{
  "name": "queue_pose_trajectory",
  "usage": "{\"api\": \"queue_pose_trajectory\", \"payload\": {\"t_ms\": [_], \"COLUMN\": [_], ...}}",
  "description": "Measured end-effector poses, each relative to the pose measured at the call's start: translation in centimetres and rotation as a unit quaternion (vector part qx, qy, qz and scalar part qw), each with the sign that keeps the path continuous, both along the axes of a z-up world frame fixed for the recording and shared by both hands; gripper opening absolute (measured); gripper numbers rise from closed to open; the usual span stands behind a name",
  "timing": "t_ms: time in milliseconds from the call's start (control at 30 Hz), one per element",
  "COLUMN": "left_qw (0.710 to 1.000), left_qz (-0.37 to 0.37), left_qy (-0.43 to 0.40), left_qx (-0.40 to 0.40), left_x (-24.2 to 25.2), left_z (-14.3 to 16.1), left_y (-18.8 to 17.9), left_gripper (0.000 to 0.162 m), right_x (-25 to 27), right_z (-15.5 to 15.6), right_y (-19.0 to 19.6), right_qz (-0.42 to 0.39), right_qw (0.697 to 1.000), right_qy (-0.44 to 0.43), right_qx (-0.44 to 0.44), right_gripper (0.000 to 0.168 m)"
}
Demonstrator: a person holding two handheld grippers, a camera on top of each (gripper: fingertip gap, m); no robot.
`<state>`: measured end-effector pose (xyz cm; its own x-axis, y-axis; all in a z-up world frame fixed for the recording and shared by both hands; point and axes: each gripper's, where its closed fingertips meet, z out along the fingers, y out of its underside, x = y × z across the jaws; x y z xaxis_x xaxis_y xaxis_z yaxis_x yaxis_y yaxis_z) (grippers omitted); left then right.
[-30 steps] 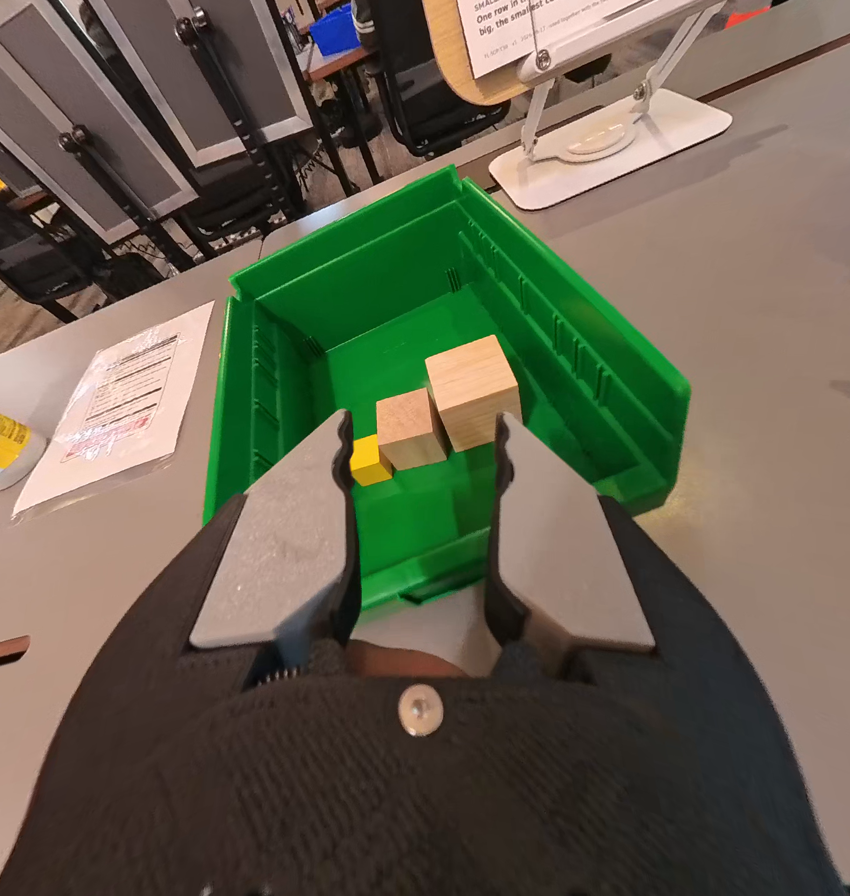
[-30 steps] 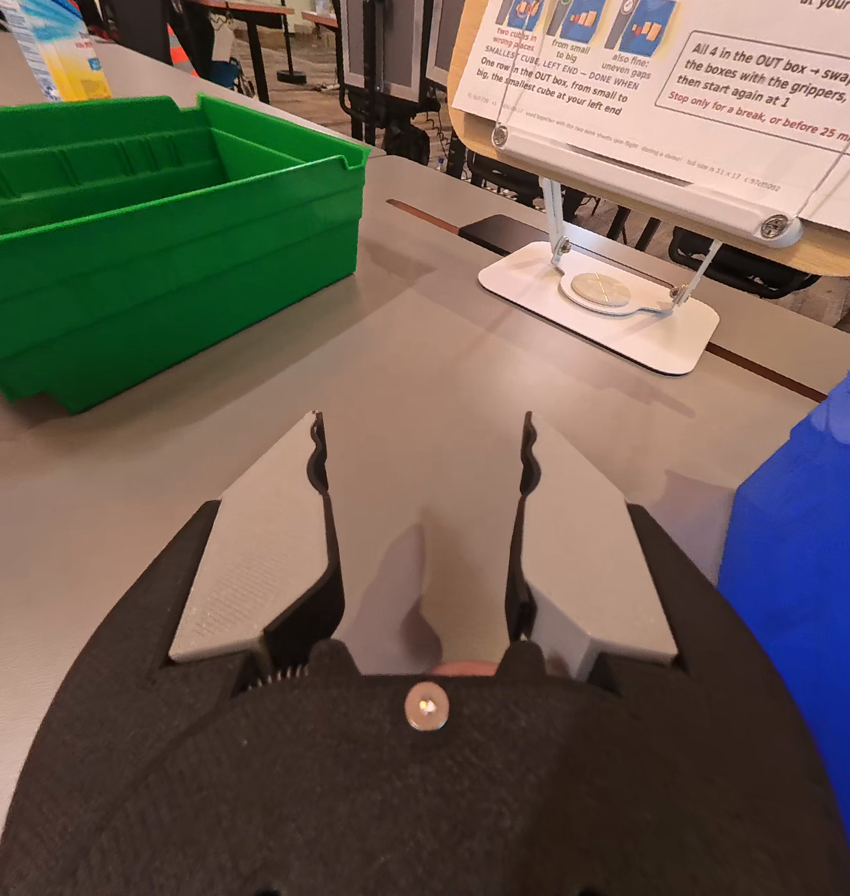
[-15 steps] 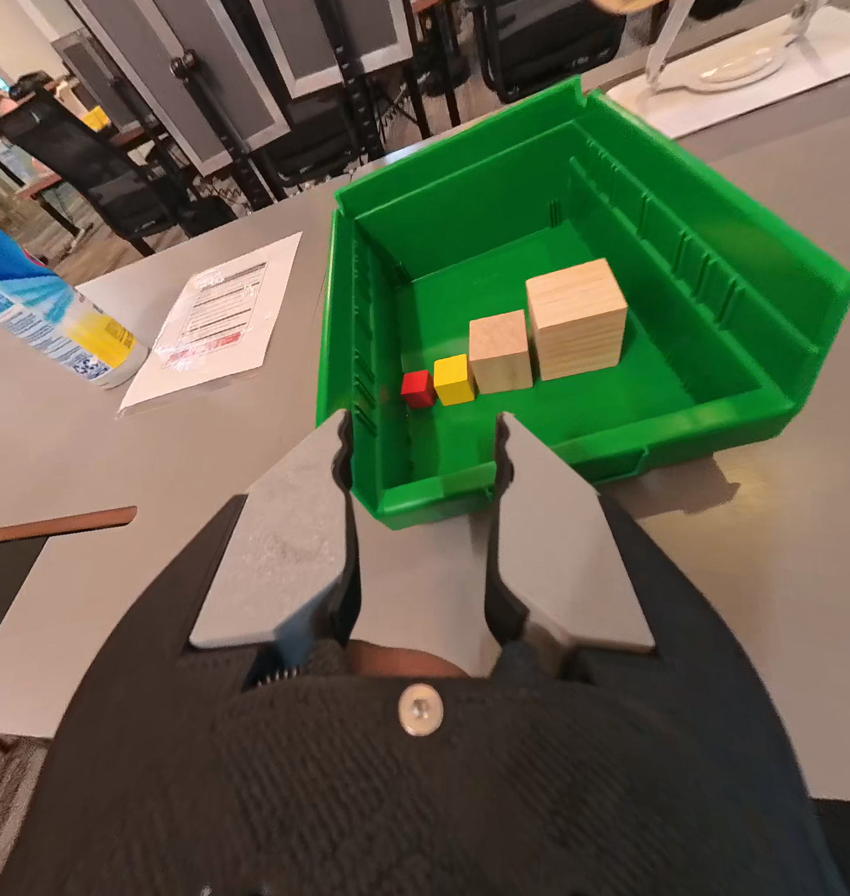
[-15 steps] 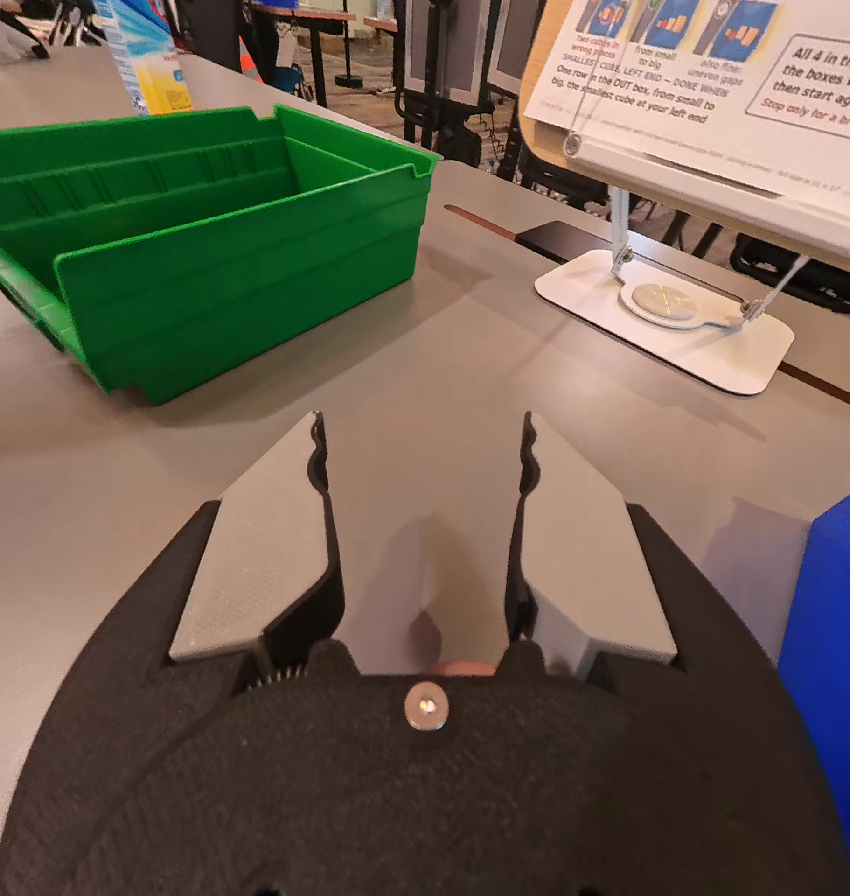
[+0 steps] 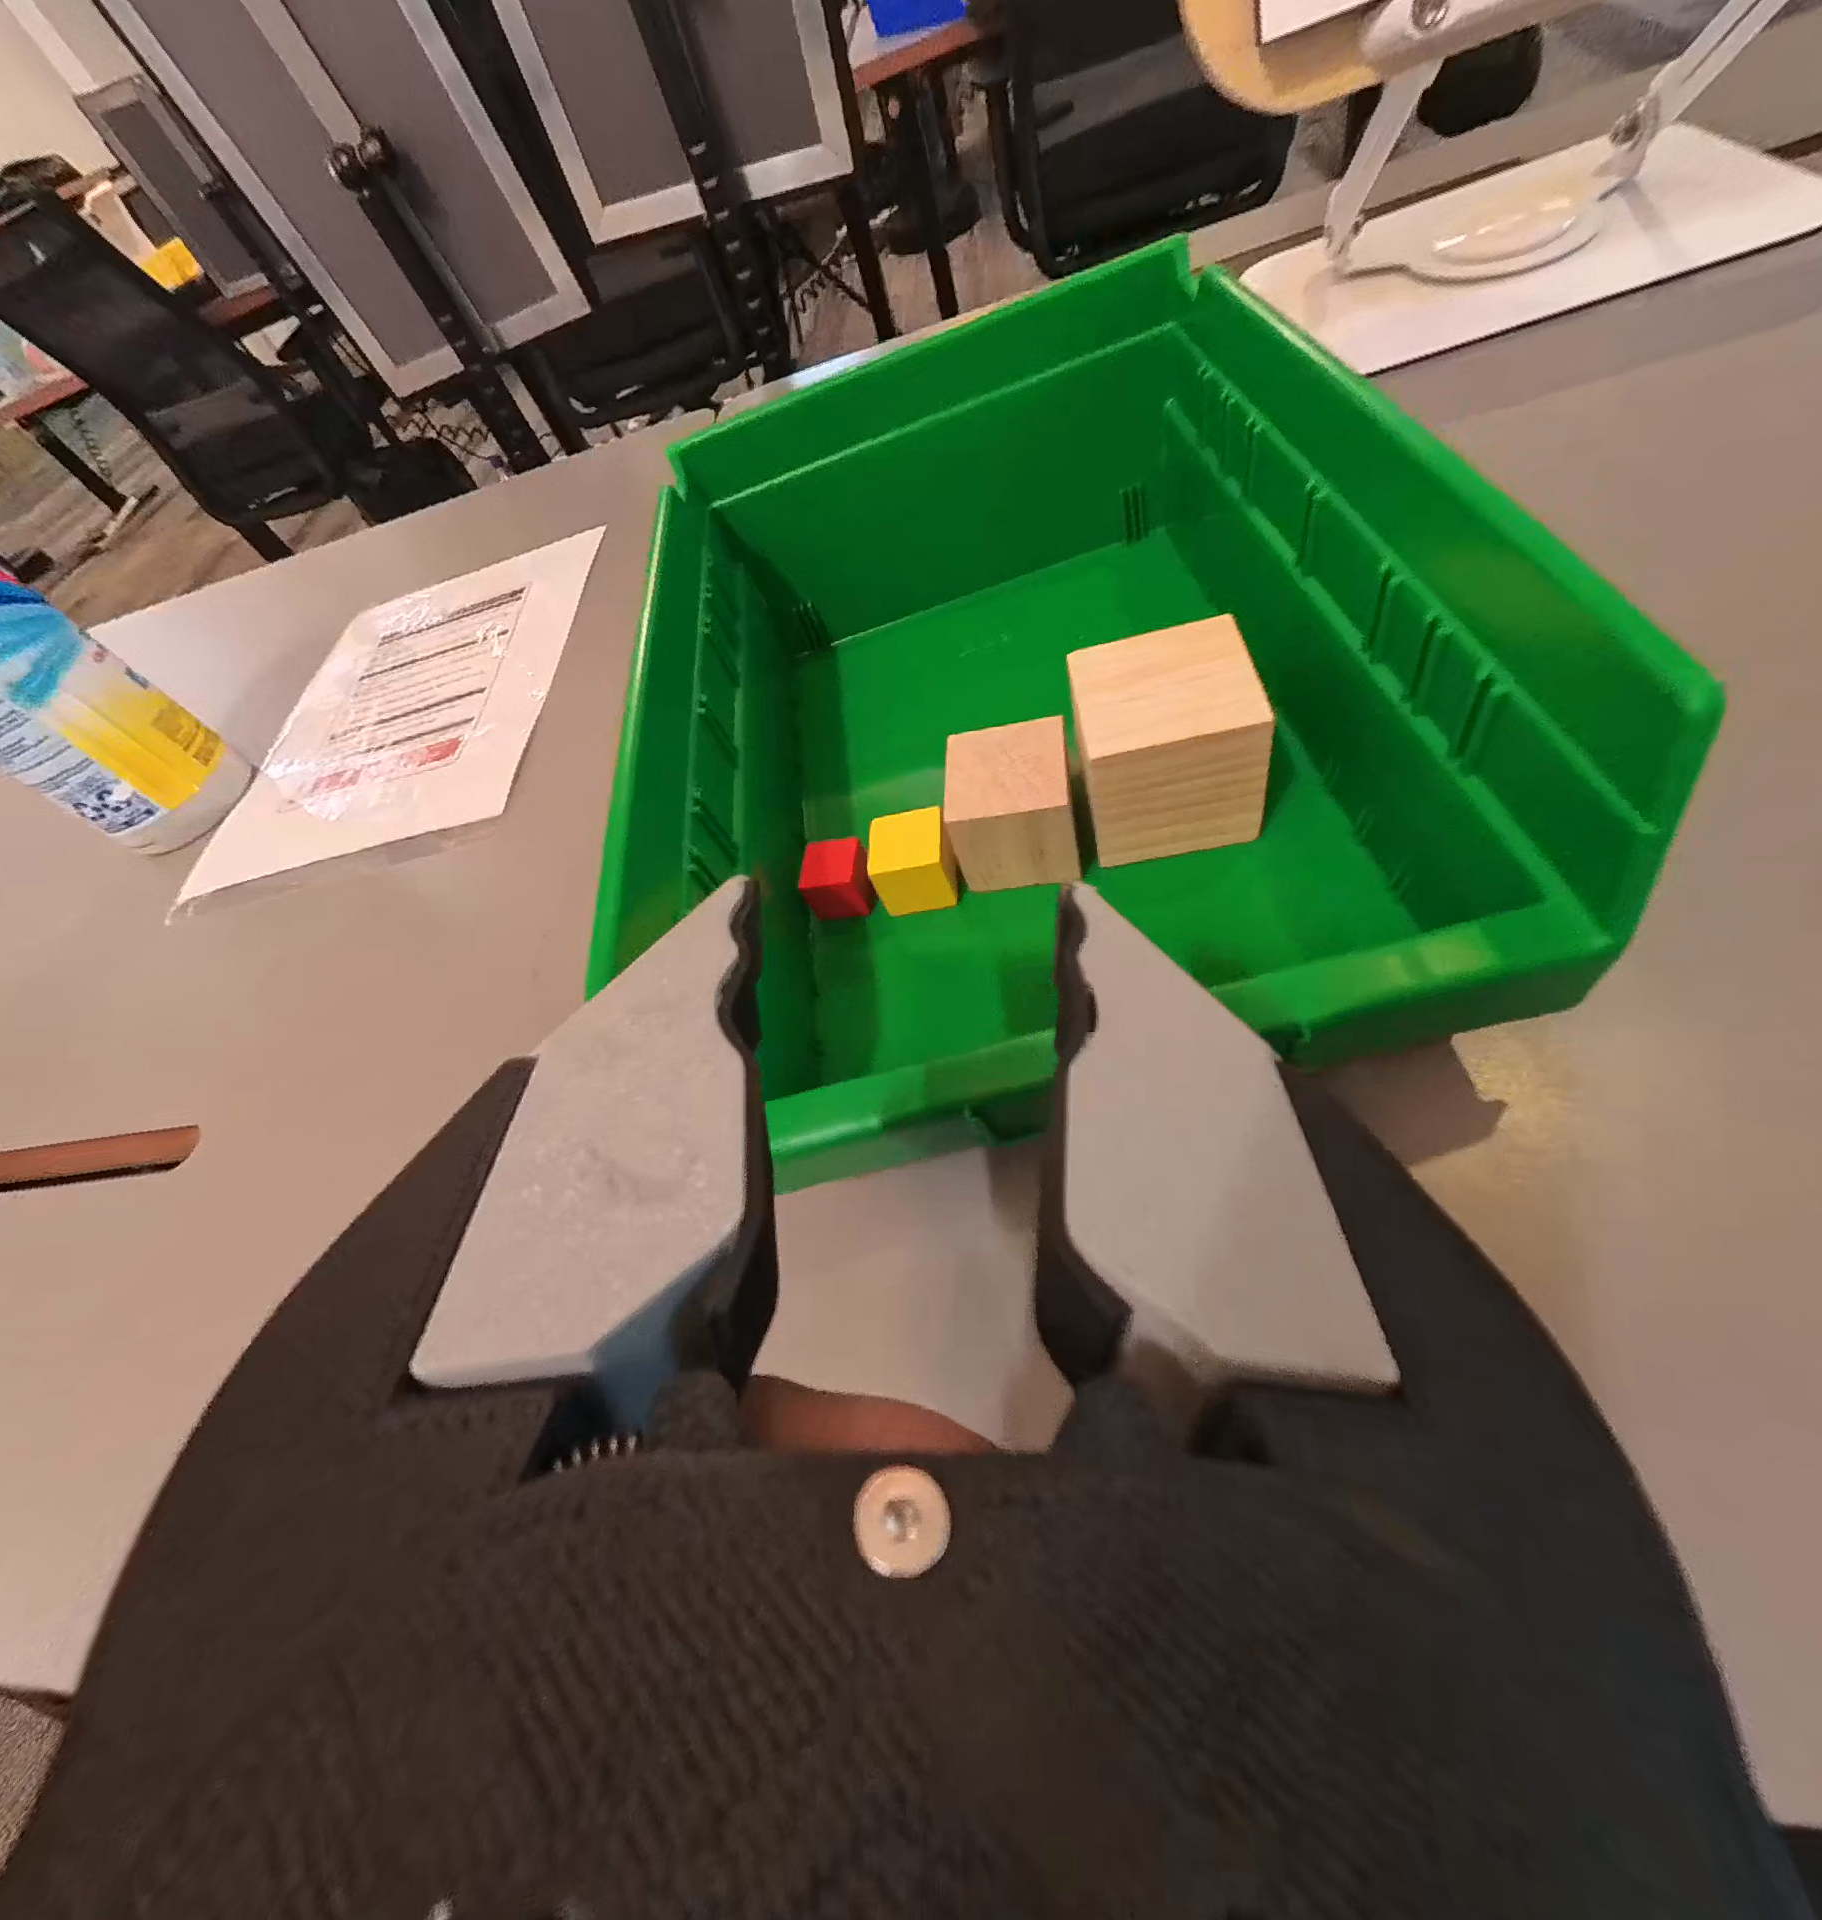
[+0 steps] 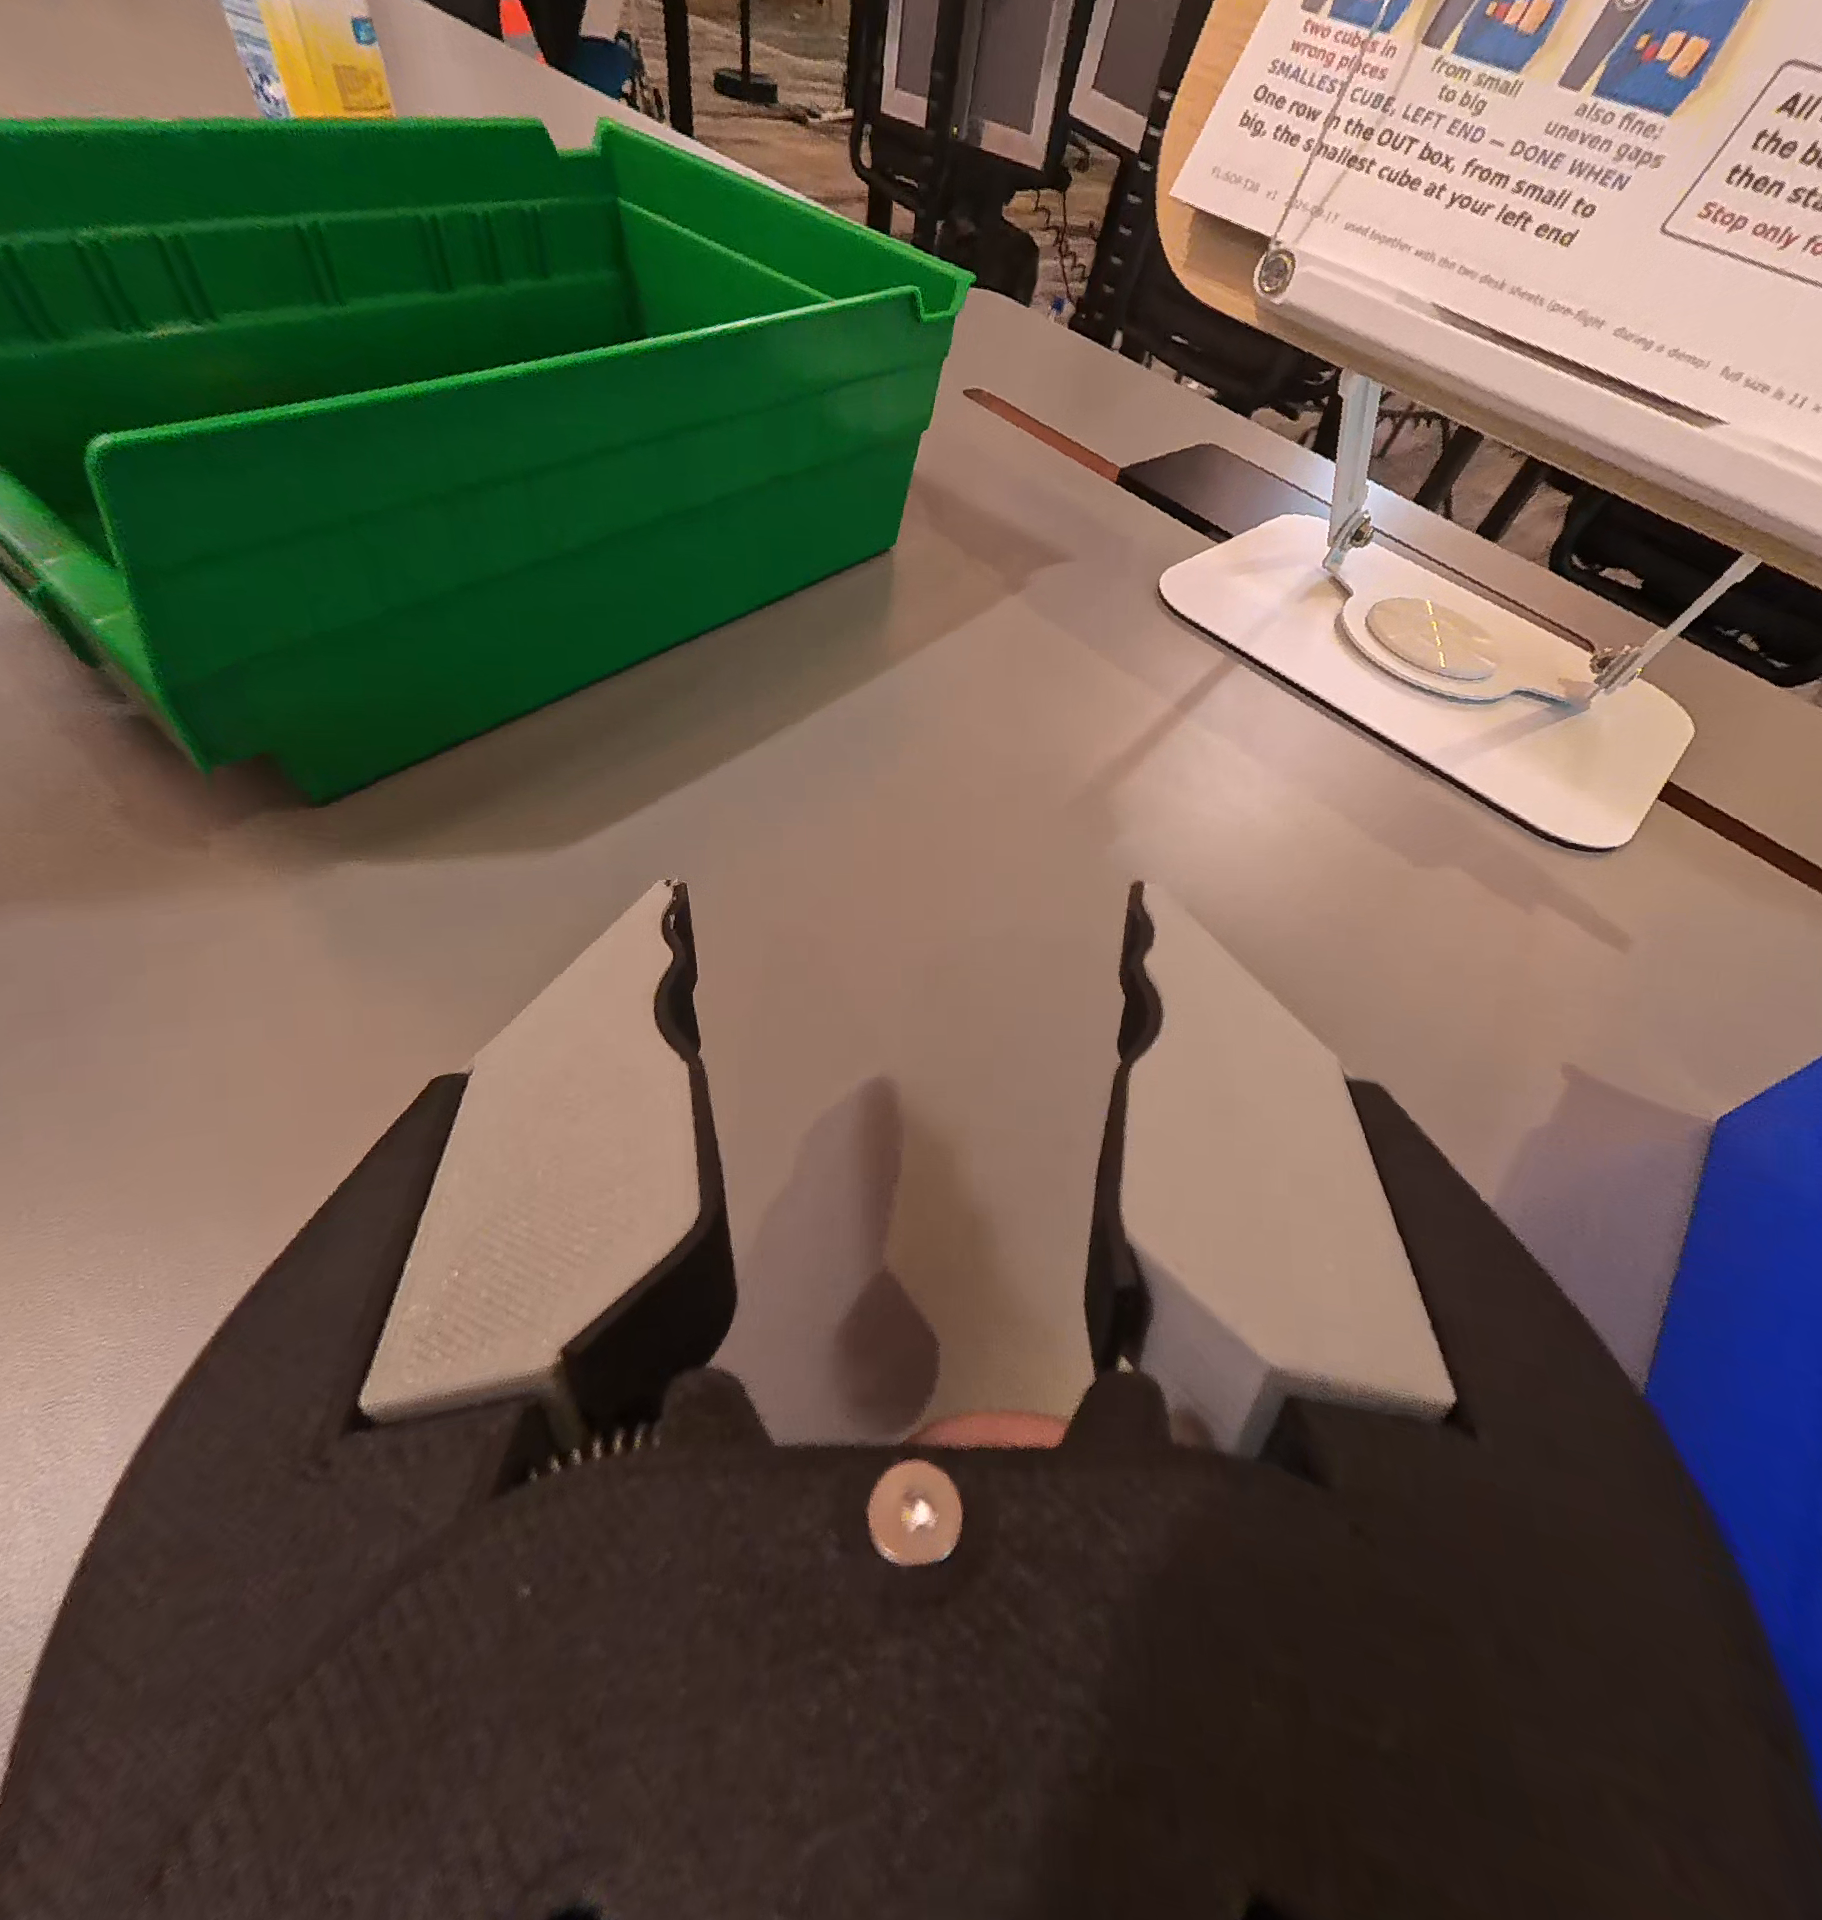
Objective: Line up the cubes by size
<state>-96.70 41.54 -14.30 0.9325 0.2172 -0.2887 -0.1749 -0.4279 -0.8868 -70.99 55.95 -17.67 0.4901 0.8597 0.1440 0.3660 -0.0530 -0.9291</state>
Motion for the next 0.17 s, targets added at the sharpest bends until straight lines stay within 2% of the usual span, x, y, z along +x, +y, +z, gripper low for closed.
{"api": "queue_pose_trajectory", "payload": {"t_ms": [167], "left_qw": [1.0], "left_qz": [-0.014], "left_qy": [0.006], "left_qx": [-0.004], "left_x": [1.03], "left_z": [-0.26], "left_y": [1.08], "left_gripper": [0.054], "right_x": [0.25], "right_z": [0.14], "right_y": [0.26], "right_qz": [-0.003], "right_qw": [1.0], "right_qy": [0.004], "right_qx": [-0.003], "right_gripper": [0.08]}}
